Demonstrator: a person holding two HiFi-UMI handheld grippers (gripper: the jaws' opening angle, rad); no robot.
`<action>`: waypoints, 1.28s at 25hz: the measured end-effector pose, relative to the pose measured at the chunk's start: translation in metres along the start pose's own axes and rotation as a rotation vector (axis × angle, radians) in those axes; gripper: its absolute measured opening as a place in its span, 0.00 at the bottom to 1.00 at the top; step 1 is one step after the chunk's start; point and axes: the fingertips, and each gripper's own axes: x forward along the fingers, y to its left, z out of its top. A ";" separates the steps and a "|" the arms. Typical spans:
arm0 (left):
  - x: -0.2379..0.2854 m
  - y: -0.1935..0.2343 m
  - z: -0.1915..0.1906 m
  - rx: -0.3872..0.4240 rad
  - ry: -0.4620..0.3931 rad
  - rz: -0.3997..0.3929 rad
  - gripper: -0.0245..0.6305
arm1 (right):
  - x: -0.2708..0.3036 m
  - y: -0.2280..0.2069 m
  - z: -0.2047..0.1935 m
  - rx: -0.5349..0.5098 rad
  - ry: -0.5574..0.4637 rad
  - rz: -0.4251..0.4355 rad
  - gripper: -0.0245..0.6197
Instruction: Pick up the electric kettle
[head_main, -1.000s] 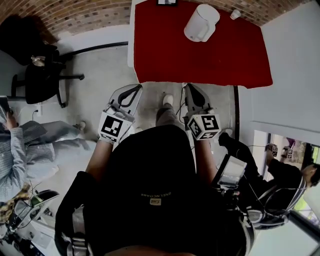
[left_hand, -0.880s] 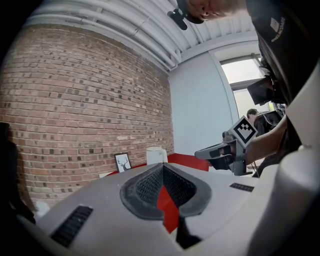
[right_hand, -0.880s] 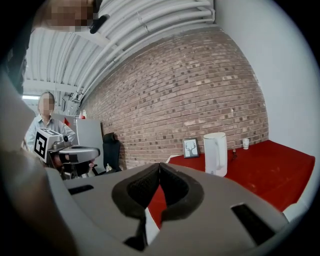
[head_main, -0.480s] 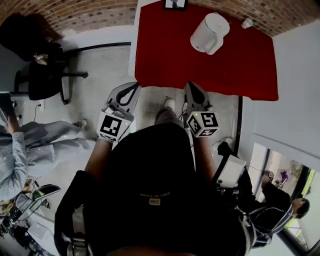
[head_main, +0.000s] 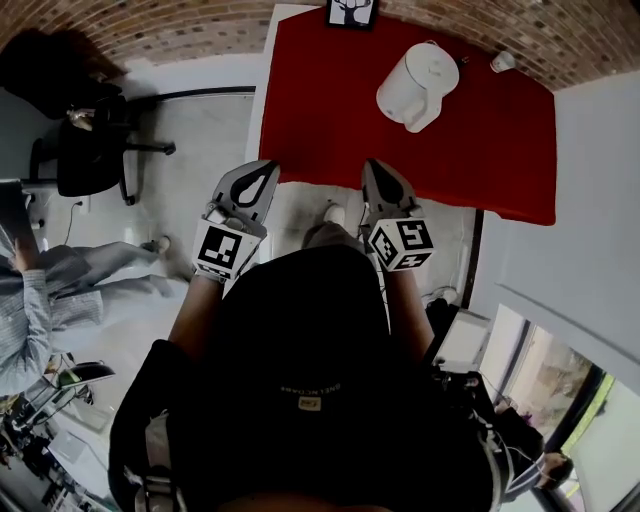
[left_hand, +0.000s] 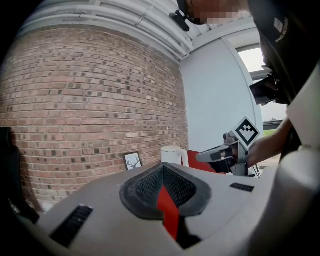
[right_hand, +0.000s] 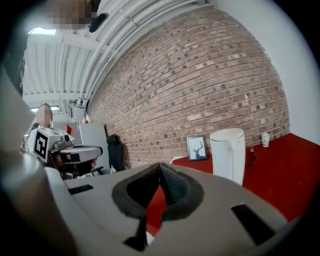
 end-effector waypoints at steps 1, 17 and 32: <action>0.007 -0.001 0.001 0.000 0.003 0.003 0.05 | 0.003 -0.005 0.002 -0.001 0.003 0.008 0.05; 0.093 -0.011 0.023 -0.002 0.017 0.073 0.05 | 0.030 -0.075 0.033 -0.012 0.025 0.122 0.05; 0.135 -0.022 0.020 -0.007 0.056 0.073 0.05 | 0.035 -0.119 0.045 0.010 0.025 0.148 0.05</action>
